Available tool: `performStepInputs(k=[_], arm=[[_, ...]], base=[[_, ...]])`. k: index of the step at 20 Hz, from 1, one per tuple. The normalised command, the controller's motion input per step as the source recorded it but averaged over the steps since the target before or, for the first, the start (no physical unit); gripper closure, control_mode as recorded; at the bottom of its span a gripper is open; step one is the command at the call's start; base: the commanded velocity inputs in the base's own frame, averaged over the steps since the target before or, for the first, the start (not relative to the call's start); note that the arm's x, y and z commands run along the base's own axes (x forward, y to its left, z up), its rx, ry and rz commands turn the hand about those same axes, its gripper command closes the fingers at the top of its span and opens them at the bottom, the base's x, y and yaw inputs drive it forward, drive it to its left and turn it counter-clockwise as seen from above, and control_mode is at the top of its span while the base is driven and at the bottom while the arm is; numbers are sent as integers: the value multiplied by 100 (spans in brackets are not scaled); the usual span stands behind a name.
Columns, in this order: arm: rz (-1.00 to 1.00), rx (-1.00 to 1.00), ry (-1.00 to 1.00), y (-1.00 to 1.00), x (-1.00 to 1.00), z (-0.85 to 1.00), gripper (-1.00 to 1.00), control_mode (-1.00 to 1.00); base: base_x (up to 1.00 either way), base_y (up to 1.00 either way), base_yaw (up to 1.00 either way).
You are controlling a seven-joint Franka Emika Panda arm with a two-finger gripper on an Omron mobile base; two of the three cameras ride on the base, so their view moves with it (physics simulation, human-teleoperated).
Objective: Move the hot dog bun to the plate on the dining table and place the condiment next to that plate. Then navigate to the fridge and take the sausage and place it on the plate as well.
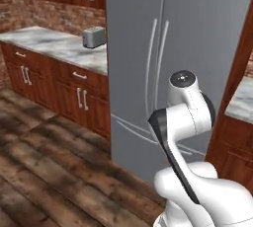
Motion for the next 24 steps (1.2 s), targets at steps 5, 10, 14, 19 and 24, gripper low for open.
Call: performStepInputs(k=[5, 10, 14, 19, 24], arm=[[0, 0, 0, 0, 0, 0, -100, 100], [0, 0, 0, 0, 0, 0, -100, 100], [0, 0, 0, 0, 0, 0, -100, 100], [0, 0, 0, 0, 0, 0, -100, 100], [0, 0, 0, 0, 0, 0, -100, 100]], base=[[73, 39, -59], [31, 50, -63], [0, 58, -64], [0, 63, -56], [0, 67, -29]])
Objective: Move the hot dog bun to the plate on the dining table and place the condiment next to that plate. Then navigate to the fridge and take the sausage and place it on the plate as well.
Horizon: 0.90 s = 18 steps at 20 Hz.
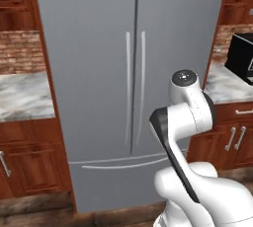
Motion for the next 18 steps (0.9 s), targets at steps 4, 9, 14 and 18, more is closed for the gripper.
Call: performStepInputs(k=[4, 9, 14, 18], arm=[[0, 0, 0, 0, 0, 0, -100, 100], [0, 0, 0, 0, 0, 0, -100, 100], [0, 0, 0, 0, 0, 0, -100, 100], [0, 0, 0, 0, 0, 0, -100, 100]], base=[[13, 61, -17], [5, 18, -4], [52, 4, -11], [52, 29, -19]])
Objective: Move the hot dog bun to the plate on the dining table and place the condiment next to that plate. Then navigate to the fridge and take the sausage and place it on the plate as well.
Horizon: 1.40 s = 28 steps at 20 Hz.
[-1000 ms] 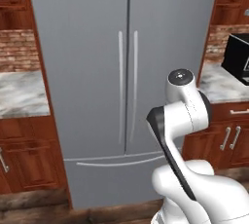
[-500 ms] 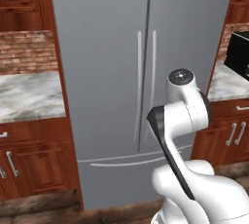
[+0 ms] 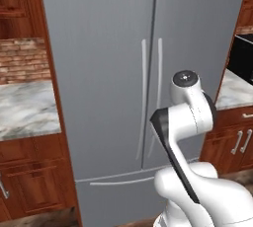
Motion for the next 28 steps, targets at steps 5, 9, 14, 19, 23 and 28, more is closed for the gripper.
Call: performStepInputs(k=[5, 9, 14, 19, 23, 28], arm=[[-2, 24, -4, 1, -28, 10, -100, -100], [6, 43, -26, -19, -33, 31, -100, -100], [6, 31, -28, -15, 30, 19, -100, -100], [0, 13, -6, -8, 84, 16, -100, -100], [0, 2, 0, 0, 87, 15, -100, -100], [-2, 0, 0, 8, 72, 5, -100, -100]], base=[[1, 3, -3], [0, 0, 0], [0, 0, 0], [0, 0, 0], [0, 0, 0], [0, 0, 0]])
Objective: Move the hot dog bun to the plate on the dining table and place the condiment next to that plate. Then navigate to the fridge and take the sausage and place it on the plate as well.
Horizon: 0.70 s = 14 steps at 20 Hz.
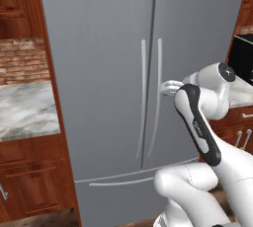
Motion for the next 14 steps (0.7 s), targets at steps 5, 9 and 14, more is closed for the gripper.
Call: performStepInputs(k=[5, 9, 14], arm=[[-2, 0, 0, 23, 59, 0, -100, -100], [-2, 0, 0, 8, 69, -10, -100, -100], [-3, 0, 0, 1, 72, -9, -100, -100]], base=[[0, 0, 0], [0, 0, 0], [0, 0, 0]])
